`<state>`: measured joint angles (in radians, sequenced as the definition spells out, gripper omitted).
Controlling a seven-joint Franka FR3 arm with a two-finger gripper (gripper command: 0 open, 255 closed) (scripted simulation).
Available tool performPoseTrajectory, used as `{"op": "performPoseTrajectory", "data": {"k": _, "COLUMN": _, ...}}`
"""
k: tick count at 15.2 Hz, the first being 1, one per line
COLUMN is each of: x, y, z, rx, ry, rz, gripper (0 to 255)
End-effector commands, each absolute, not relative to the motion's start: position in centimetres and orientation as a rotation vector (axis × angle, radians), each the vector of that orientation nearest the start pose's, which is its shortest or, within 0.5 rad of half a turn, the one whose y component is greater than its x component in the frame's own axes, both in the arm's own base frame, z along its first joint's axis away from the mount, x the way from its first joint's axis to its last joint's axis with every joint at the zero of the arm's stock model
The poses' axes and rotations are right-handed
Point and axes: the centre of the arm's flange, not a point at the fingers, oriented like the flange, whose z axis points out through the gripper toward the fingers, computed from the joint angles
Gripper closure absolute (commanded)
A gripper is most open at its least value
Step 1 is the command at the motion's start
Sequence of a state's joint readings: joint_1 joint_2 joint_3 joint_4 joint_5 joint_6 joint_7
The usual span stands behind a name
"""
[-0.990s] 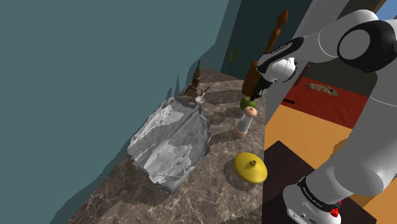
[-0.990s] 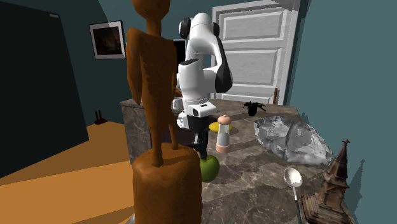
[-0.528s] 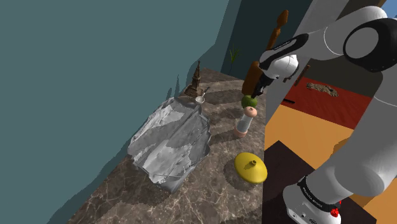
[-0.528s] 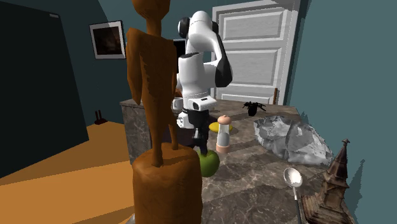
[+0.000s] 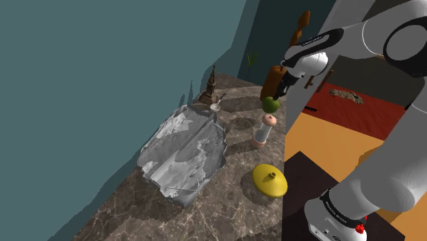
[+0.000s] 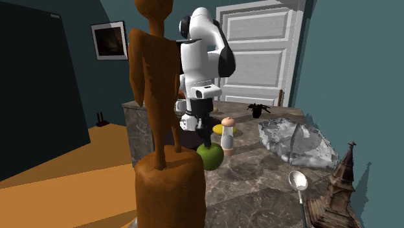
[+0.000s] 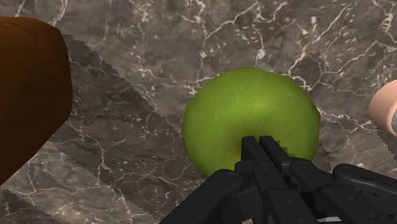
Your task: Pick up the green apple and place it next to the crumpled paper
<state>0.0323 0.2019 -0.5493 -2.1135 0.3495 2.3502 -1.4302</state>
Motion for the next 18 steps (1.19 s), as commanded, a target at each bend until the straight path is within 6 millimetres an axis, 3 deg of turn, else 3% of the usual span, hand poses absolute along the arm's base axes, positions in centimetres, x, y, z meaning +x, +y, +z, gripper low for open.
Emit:
{"op": "performPoseTrajectory", "data": {"k": 1, "x": 50.4, "y": -27.4, "z": 35.0, "rx": -2.925, "ry": -1.048, "rz": -0.261, "gripper": 255}}
{"op": "performPoseTrajectory", "data": {"k": 18, "x": 50.4, "y": -27.4, "z": 44.0, "rx": -2.925, "ry": -1.048, "rz": -0.261, "gripper": 255}}
